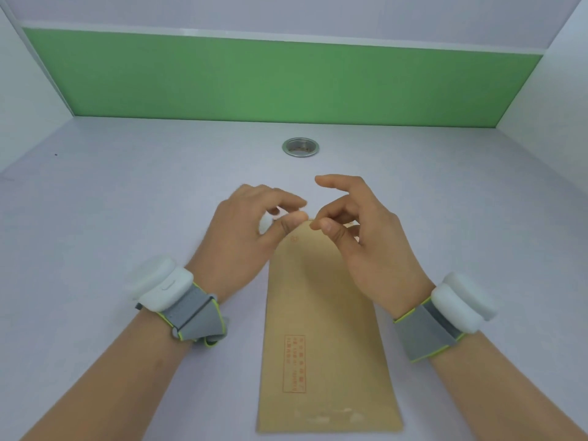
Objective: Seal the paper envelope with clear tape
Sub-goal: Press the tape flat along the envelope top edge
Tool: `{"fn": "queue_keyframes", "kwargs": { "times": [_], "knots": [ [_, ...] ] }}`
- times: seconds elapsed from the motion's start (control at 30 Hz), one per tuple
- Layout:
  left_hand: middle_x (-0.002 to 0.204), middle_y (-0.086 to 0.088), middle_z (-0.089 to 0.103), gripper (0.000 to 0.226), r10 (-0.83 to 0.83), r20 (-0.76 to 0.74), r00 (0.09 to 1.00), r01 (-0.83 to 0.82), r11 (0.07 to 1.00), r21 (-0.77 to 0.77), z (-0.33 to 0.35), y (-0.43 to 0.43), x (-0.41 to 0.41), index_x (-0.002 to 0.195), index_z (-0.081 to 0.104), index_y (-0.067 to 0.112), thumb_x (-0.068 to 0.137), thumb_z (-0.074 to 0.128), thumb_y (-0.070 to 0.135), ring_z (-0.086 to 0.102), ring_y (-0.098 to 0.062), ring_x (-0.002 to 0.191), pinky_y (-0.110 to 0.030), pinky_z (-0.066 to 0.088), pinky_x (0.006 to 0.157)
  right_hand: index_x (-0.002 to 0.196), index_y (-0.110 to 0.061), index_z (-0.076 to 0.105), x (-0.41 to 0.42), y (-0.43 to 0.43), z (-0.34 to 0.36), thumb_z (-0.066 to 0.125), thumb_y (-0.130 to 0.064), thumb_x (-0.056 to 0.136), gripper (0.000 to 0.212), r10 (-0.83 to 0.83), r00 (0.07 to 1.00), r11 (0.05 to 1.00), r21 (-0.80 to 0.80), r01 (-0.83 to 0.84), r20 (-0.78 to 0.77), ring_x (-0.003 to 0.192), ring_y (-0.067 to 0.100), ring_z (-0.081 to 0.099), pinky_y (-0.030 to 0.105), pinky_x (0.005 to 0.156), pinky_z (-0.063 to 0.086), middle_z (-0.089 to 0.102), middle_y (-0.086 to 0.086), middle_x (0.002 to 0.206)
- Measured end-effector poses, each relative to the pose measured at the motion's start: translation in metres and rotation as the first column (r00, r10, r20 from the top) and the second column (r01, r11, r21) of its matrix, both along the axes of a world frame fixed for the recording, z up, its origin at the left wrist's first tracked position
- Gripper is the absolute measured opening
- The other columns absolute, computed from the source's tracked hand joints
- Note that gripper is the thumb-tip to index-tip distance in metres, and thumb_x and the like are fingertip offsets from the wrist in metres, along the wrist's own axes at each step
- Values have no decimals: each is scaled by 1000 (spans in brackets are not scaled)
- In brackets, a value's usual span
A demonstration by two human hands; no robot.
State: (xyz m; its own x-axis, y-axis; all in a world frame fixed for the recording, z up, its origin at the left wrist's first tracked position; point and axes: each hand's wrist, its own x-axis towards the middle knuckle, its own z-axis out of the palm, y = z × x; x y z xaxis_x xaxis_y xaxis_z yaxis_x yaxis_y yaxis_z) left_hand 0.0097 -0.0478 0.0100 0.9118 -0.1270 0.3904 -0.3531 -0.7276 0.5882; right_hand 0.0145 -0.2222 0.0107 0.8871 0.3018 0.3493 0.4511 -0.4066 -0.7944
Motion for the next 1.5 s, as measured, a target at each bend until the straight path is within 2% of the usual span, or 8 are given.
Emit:
{"fn": "queue_keyframes", "kwargs": {
  "times": [0.4, 0.67, 0.8, 0.97, 1.1, 1.23, 1.3, 1.5],
  "knots": [
    [76, 13, 69, 11, -67, -75, 995, 44, 961, -272, 0, -14, -8, 79, 67, 21, 83, 65, 31, 61, -3, 76, -7, 39, 68, 124, -22, 47, 0, 1, -3, 55, -9, 90, 37, -7, 993, 995, -103, 20, 117, 83, 6, 58, 15, 78, 46, 67, -2, 86],
    [76, 11, 66, 11, -6, -17, 1000, 2, 971, -237, 3, -14, -8, 79, 63, 18, 85, 63, 27, 59, -6, 78, -8, 40, 69, 92, -27, 65, 6, -5, -2, 65, -20, 84, 10, -120, 992, 992, -54, 118, -28, 82, -2, 60, 5, 66, 45, 67, -12, 88],
    [72, 15, 63, 10, 54, -11, 999, -54, 967, -250, 2, -7, -3, 76, 60, 25, 86, 62, 28, 59, -5, 77, -19, 44, 71, 80, -23, 69, 13, -13, -3, 67, -19, 82, 5, -129, 985, 990, 33, 134, -116, 63, 6, 60, 15, 64, 45, 65, -11, 71],
    [71, 13, 62, 10, 102, -27, 994, -105, 961, -256, -1, -10, -3, 78, 60, 21, 87, 60, 27, 58, -8, 75, -20, 44, 71, 81, -16, 70, 18, -18, -5, 69, -16, 80, 1, -114, 973, 974, 169, 149, -201, 64, 9, 57, 28, 69, 47, 63, -6, 65],
    [78, 9, 62, 12, 108, -7, 994, -108, 987, -120, -4, -11, -3, 82, 59, 18, 89, 56, 27, 57, -8, 79, -16, 40, 73, 78, -15, 70, 20, -21, -8, 70, -20, 80, 6, -169, 963, 970, 140, 201, -211, 67, 11, 60, 29, 71, 51, 66, -4, 69],
    [95, 0, 68, 24, 91, -47, 995, -86, 991, 100, -10, -14, -1, 90, 54, 17, 91, 40, 36, 59, -23, 90, -44, 45, 82, 77, -19, 65, 20, -18, -12, 66, -20, 82, 6, -239, 966, 971, -49, 235, -96, 67, 5, 58, 7, 63, 42, 64, -8, 70],
    [98, -1, 70, 28, 73, -55, 996, -63, 984, 167, -11, -16, -1, 91, 50, 17, 88, 32, 38, 60, -26, 89, -47, 45, 82, 79, -20, 63, 19, -16, -13, 62, -18, 84, 5, -258, 966, 957, -144, 252, -25, 76, 8, 59, 4, 65, 40, 64, -7, 76],
    [79, -1, 68, 29, 98, -10, 995, -94, 976, 196, -11, -17, -2, 91, 50, 19, 88, 31, 41, 60, -27, 74, -45, 45, 79, 88, -16, 60, 18, -16, -10, 56, -24, 89, 8, -253, 967, 925, -287, 250, 29, 86, 17, 62, 28, 76, 46, 66, -4, 87]
  ]
}}
